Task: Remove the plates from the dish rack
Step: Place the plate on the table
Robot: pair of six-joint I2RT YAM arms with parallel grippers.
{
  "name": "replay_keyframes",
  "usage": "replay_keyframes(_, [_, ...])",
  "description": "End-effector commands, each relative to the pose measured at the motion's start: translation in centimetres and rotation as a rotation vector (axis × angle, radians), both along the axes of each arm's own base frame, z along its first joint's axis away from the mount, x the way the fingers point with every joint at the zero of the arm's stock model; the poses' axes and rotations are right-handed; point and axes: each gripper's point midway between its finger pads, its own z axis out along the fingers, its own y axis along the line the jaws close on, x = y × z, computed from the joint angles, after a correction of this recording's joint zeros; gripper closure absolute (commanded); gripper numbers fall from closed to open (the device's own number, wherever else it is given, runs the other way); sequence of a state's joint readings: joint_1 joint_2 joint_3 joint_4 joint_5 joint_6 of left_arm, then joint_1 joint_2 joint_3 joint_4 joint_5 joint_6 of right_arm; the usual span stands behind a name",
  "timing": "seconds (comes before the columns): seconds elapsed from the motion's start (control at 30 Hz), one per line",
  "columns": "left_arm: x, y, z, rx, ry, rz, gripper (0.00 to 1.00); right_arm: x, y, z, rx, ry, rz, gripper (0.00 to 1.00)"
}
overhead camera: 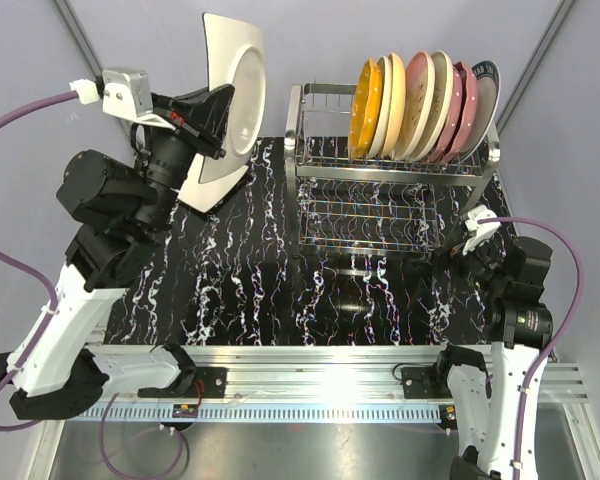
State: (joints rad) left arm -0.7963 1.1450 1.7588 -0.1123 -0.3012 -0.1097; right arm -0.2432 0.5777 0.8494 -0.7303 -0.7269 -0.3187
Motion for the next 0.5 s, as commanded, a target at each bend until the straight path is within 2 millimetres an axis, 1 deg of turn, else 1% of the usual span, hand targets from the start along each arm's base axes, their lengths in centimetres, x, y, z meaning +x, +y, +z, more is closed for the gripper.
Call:
replay_keyframes(0.0, [-4.3,5.6,5.6,-0.108,-0.201,0.078,1.0,0.2,0.2,0.4,-0.006,-0.021,0.024,0.0])
replay_keyframes(0.03, [-4.0,5.6,4.9,-0.075,-0.193,0.099,1.0,0.2,0.2,0.3,-0.004,-0.017,0.027,0.0])
replay_keyframes(0.07, [-4.6,6.4,4.8,-0.069,-0.198,0.11,1.0,0.2,0.3,0.4,-0.003,-0.018,0.032,0.0])
replay_keyframes(0.1, [-4.1,6.1,3.6,-0.03,-0.185,0.126,1.0,0.1,0.3,0.3,0.001,-0.014,0.035,0.0])
replay_keyframes(0.2, [-4.1,6.9,1.9,0.036,-0.176,0.169,1.0,0.1,0.5,0.4,0.006,-0.013,0.045,0.0])
replay_keyframes(0.33, [-3.3,7.4,-2.0,0.185,-0.127,0.236,1.0,0.1,0.7,0.4,0.014,-0.006,0.06,0.0])
replay_keyframes(0.37, [-2.8,7.2,-3.4,0.239,-0.115,0.253,1.0,0.0,0.8,0.4,0.017,-0.005,0.068,0.0])
replay_keyframes(0.47, [-1.9,7.7,-5.7,0.346,-0.095,0.32,1.0,0.0,1.0,0.3,0.022,0.001,0.08,0.0])
